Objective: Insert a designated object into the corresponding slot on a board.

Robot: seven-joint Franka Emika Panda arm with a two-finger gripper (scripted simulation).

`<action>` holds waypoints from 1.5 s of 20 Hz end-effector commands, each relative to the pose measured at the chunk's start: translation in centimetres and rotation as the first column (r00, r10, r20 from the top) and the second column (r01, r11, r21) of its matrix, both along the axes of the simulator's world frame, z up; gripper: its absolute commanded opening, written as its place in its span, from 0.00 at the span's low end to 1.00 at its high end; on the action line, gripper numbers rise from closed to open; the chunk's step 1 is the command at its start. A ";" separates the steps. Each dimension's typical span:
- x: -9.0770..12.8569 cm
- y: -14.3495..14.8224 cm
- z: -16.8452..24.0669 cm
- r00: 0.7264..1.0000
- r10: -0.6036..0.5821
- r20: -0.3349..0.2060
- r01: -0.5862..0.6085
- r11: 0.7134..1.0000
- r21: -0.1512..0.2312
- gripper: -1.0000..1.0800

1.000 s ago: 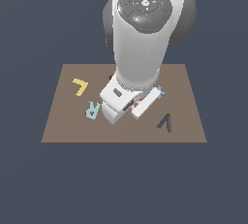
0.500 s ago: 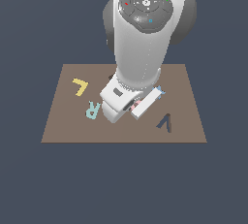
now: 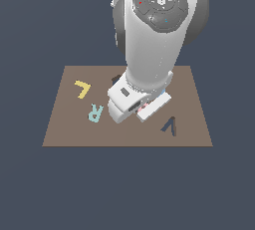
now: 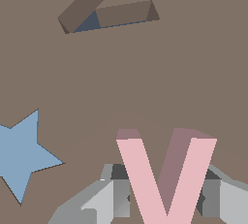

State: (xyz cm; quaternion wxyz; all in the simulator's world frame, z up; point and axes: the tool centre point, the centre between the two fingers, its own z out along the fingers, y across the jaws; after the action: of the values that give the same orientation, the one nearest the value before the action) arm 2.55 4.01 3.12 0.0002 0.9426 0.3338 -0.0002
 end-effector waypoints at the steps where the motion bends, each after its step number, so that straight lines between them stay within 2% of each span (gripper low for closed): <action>1: 0.0 0.5 0.1 0.999 -0.049 0.000 0.049 0.999 0.000 0.00; 8: 0.3 2.5 0.2 0.972 -0.234 0.000 0.234 0.972 0.000 0.00; 13: 0.8 4.3 0.4 0.918 -0.397 0.000 0.397 0.918 0.000 0.00; 17: 1.5 5.6 0.5 0.851 -0.525 0.000 0.525 0.851 0.000 0.00; 22: 2.7 7.1 0.6 0.747 -0.665 0.000 0.665 0.747 0.000 0.00; 30: 4.4 8.6 0.8 0.589 -0.808 0.000 0.808 0.589 -0.001 0.00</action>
State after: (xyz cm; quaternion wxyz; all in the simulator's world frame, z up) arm 6.62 12.41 3.87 0.0002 0.9938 -0.1108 -0.0005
